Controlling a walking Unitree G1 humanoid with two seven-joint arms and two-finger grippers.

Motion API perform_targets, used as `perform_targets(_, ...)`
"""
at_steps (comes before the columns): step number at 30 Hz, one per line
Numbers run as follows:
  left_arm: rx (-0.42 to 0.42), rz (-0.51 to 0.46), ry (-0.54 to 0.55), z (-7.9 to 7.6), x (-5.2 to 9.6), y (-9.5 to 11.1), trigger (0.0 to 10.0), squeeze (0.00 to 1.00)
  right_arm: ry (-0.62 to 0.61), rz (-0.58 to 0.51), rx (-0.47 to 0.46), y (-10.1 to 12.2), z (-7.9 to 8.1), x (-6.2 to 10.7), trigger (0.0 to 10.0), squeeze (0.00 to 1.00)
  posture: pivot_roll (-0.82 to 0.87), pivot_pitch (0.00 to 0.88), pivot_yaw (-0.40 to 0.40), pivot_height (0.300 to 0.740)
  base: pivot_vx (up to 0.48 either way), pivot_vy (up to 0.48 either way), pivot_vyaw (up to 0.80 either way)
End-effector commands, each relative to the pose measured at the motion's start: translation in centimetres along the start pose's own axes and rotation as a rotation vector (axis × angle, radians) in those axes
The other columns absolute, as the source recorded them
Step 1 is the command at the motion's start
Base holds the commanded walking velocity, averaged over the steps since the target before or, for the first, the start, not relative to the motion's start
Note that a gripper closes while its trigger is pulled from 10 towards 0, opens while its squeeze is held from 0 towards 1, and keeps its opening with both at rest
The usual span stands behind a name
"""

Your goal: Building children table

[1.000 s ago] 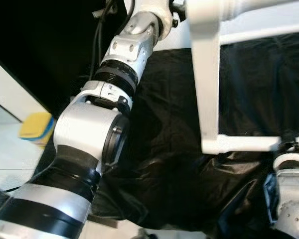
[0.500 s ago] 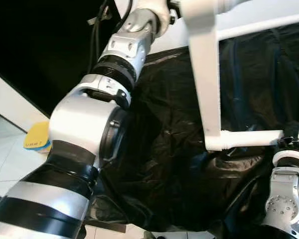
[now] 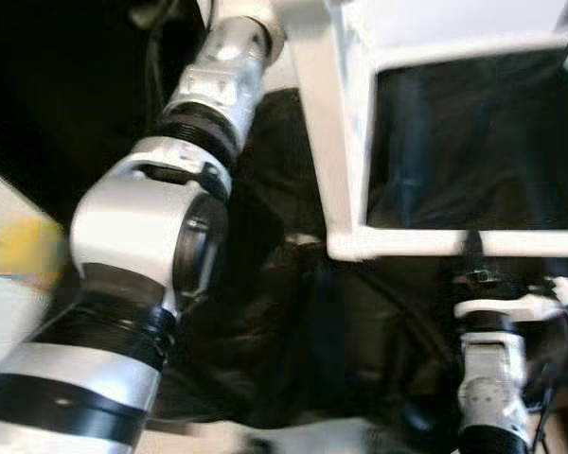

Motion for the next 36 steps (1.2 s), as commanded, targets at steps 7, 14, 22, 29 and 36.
perform_targets(7, -0.03, -0.023, -0.313, -7.5, 0.0, 0.9, 10.0, 0.0, -0.306, 0.735, -0.194, -9.5, 3.0, 30.1, 10.0, 0.0, -0.27, 0.129, 0.221, 0.74, 0.0, 0.0, 0.0)
perform_targets(14, -0.03, -0.023, -0.313, -7.5, 0.0, 0.9, 10.0, 0.0, -0.306, 0.735, -0.194, -9.5, 3.0, 30.1, 10.0, 0.0, -0.27, 0.129, 0.221, 0.74, 0.0, 0.0, 0.0)
perform_targets(22, -0.03, -0.023, -0.313, -7.5, 0.0, 0.9, 10.0, 0.0, -0.306, 0.735, -0.194, -9.5, 3.0, 30.1, 10.0, 0.0, -0.27, 0.129, 0.221, 0.74, 0.0, 0.0, 0.0)
perform_targets(29, -0.03, -0.023, -0.313, -7.5, 0.0, 0.9, 10.0, 0.0, -0.306, 0.735, -0.194, -9.5, 3.0, 30.1, 10.0, 0.0, -0.27, 0.129, 0.221, 0.74, 0.0, 0.0, 0.0)
perform_targets(36, 0.043, 0.108, -0.288, -6.5, 1.5, -6.8, 10.0, 0.0, -0.252, 0.225, -0.163, -4.3, 0.1, 17.2, 10.0, 0.0, -0.24, 0.0, 0.0, 0.74, 0.0, 0.0, 0.0)
Point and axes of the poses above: a point about 5 cm out from each wrist's last joint towards the gripper, its own x axis pointing back from the gripper into the wrist, its own y axis along the axis of the wrist's last joint, z = x × y, the point moved 6 cm from there along -x, pointing out of the wrist towards the gripper, and after that the axes turned 1 degree about x, right-handed, at the moved point
